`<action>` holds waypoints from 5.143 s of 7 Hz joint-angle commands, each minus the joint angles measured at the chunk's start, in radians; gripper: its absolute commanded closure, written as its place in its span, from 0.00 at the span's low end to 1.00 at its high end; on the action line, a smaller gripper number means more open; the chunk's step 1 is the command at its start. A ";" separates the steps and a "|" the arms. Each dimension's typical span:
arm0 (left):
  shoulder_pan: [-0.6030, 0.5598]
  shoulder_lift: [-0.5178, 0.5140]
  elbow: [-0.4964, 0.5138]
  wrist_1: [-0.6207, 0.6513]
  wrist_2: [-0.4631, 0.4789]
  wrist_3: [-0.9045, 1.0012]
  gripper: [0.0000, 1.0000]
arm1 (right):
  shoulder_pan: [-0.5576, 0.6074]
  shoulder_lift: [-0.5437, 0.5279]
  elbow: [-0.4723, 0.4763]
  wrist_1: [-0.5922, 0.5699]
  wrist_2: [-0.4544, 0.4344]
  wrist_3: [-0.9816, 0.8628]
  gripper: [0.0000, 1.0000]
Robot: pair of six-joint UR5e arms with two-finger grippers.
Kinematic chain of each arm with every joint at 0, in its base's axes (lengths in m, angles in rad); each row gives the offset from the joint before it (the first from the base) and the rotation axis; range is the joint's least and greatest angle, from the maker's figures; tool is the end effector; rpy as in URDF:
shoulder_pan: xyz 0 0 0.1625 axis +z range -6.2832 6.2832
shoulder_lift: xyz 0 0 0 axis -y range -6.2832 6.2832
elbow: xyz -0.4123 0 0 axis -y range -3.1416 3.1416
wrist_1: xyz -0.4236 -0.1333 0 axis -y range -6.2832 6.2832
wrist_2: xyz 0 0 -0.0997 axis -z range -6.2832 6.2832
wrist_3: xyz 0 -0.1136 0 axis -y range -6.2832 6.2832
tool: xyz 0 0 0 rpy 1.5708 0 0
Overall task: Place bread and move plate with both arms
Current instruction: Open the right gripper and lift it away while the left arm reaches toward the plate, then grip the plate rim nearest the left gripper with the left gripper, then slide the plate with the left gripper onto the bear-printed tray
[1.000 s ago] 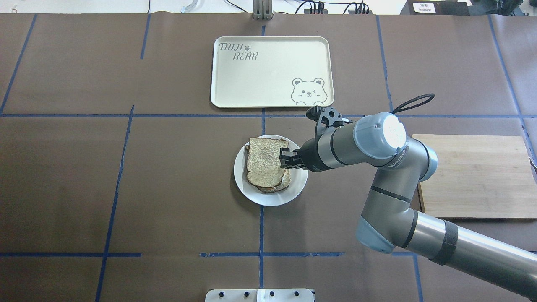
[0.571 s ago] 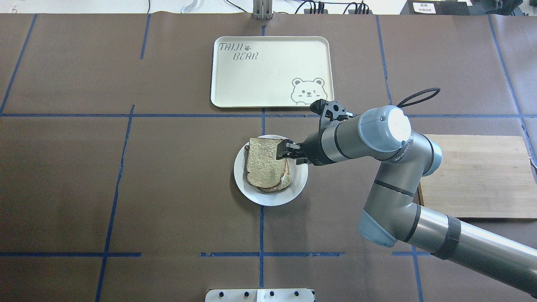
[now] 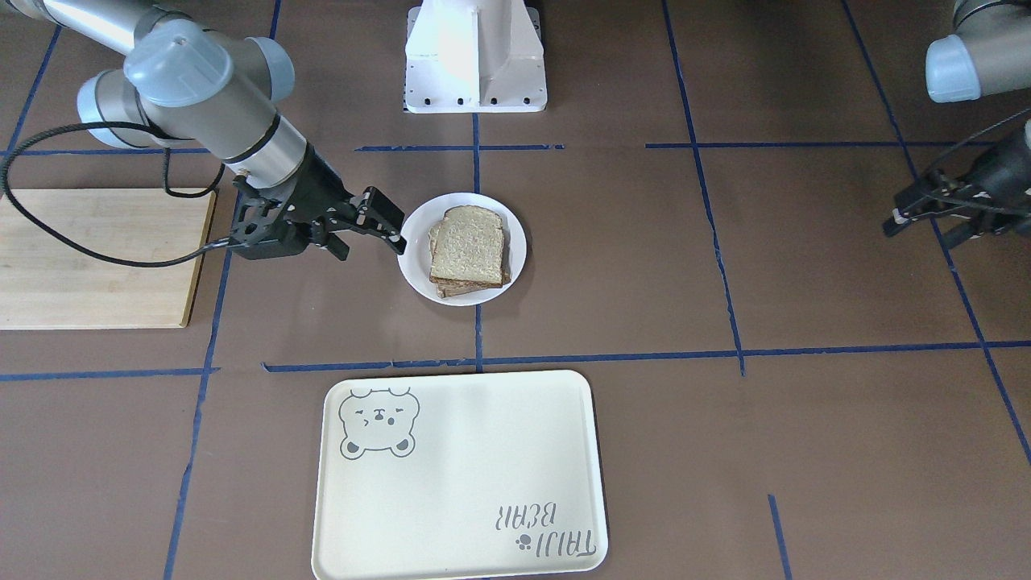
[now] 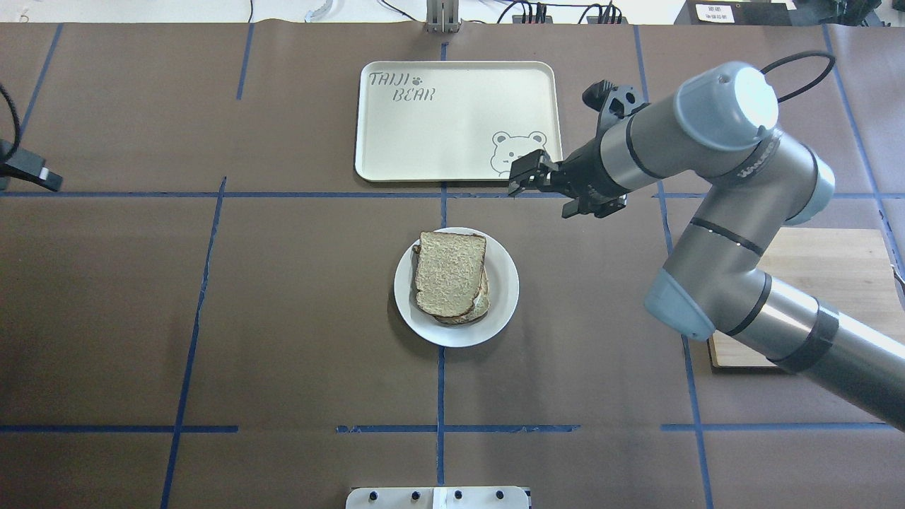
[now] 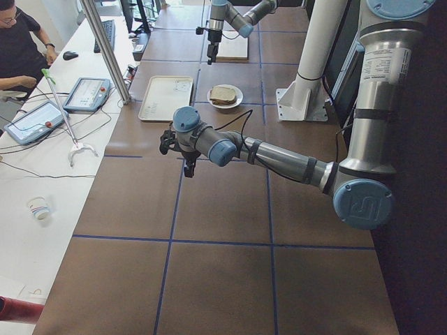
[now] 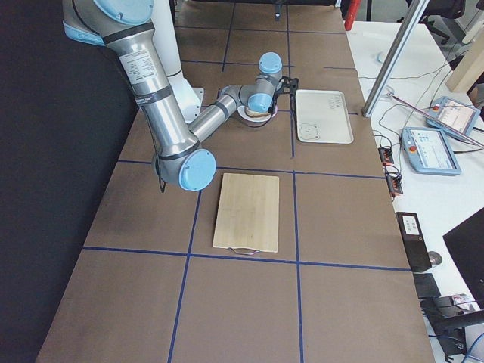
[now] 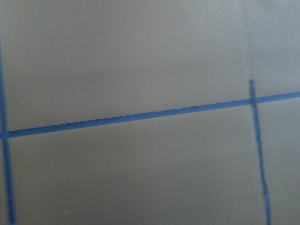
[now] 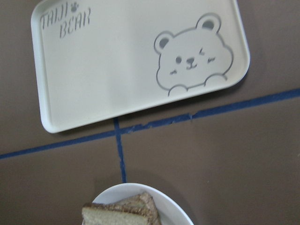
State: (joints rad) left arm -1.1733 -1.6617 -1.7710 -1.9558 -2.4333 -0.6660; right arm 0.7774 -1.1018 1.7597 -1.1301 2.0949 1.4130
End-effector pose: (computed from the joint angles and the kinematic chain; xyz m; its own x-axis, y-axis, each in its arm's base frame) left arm 0.1762 -0.5412 0.4468 0.5135 0.0982 -0.8524 0.0195 0.9918 0.1260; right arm -0.4128 -0.5136 0.2272 0.3657 0.1690 0.9153 -0.2351 0.9683 -0.0848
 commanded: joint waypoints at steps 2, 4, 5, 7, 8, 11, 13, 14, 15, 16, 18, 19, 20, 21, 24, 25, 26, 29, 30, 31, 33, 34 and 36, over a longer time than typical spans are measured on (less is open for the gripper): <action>0.264 -0.197 0.010 -0.135 0.182 -0.444 0.00 | 0.166 -0.019 0.046 -0.277 -0.007 -0.449 0.00; 0.421 -0.239 0.030 -0.322 0.409 -0.693 0.00 | 0.184 -0.042 0.142 -0.582 -0.125 -0.764 0.00; 0.475 -0.243 0.088 -0.482 0.494 -0.801 0.00 | 0.212 -0.041 0.159 -0.662 -0.124 -0.899 0.00; 0.537 -0.346 0.226 -0.620 0.543 -0.959 0.00 | 0.255 -0.066 0.156 -0.671 -0.064 -0.956 0.00; 0.553 -0.365 0.246 -0.623 0.543 -0.996 0.00 | 0.279 -0.070 0.152 -0.671 -0.005 -0.956 0.00; 0.630 -0.365 0.255 -0.623 0.543 -1.000 0.18 | 0.327 -0.072 0.150 -0.672 0.071 -0.956 0.00; 0.653 -0.389 0.266 -0.621 0.543 -1.000 0.28 | 0.330 -0.070 0.149 -0.672 0.073 -0.956 0.00; 0.664 -0.391 0.275 -0.620 0.543 -0.998 0.33 | 0.330 -0.072 0.147 -0.672 0.071 -0.956 0.00; 0.667 -0.397 0.283 -0.620 0.543 -0.998 0.35 | 0.335 -0.072 0.144 -0.672 0.073 -0.956 0.00; 0.670 -0.398 0.292 -0.620 0.543 -0.998 0.36 | 0.335 -0.070 0.138 -0.672 0.080 -0.956 0.00; 0.676 -0.409 0.297 -0.620 0.543 -0.997 0.47 | 0.336 -0.070 0.136 -0.671 0.106 -0.953 0.00; 0.687 -0.411 0.301 -0.620 0.543 -0.994 0.49 | 0.341 -0.070 0.136 -0.671 0.112 -0.953 0.00; 0.693 -0.423 0.321 -0.621 0.543 -0.992 0.50 | 0.345 -0.072 0.136 -0.671 0.123 -0.951 0.00; 0.693 -0.437 0.338 -0.621 0.543 -0.992 0.52 | 0.347 -0.070 0.136 -0.669 0.125 -0.950 0.00; 0.693 -0.438 0.337 -0.623 0.543 -0.995 0.70 | 0.347 -0.070 0.136 -0.671 0.126 -0.950 0.00; 0.693 -0.438 0.332 -0.624 0.543 -0.997 0.74 | 0.347 -0.070 0.136 -0.669 0.126 -0.950 0.00; 0.692 -0.438 0.329 -0.624 0.543 -0.998 0.79 | 0.347 -0.070 0.136 -0.669 0.126 -0.950 0.00; 0.689 -0.440 0.300 -0.624 0.542 -1.001 0.91 | 0.349 -0.072 0.136 -0.669 0.126 -0.950 0.00; 0.687 -0.446 0.295 -0.624 0.540 -1.003 0.93 | 0.349 -0.073 0.136 -0.669 0.126 -0.953 0.00; 0.686 -0.446 0.279 -0.624 0.540 -1.004 0.93 | 0.353 -0.072 0.136 -0.669 0.126 -0.953 0.00; 0.687 -0.449 0.236 -0.627 0.540 -1.107 0.95 | 0.355 -0.073 0.138 -0.669 0.129 -0.953 0.00; 0.687 -0.451 0.232 -0.643 0.542 -1.132 0.97 | 0.353 -0.075 0.141 -0.669 0.131 -0.953 0.00; 0.686 -0.449 0.235 -0.718 0.550 -1.191 0.99 | 0.353 -0.078 0.144 -0.666 0.137 -0.951 0.00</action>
State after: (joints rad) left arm -0.4871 -2.1108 -1.5365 -2.6352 -1.8883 -1.8285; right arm 1.1308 -1.1785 1.9017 -1.7972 2.2299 0.4605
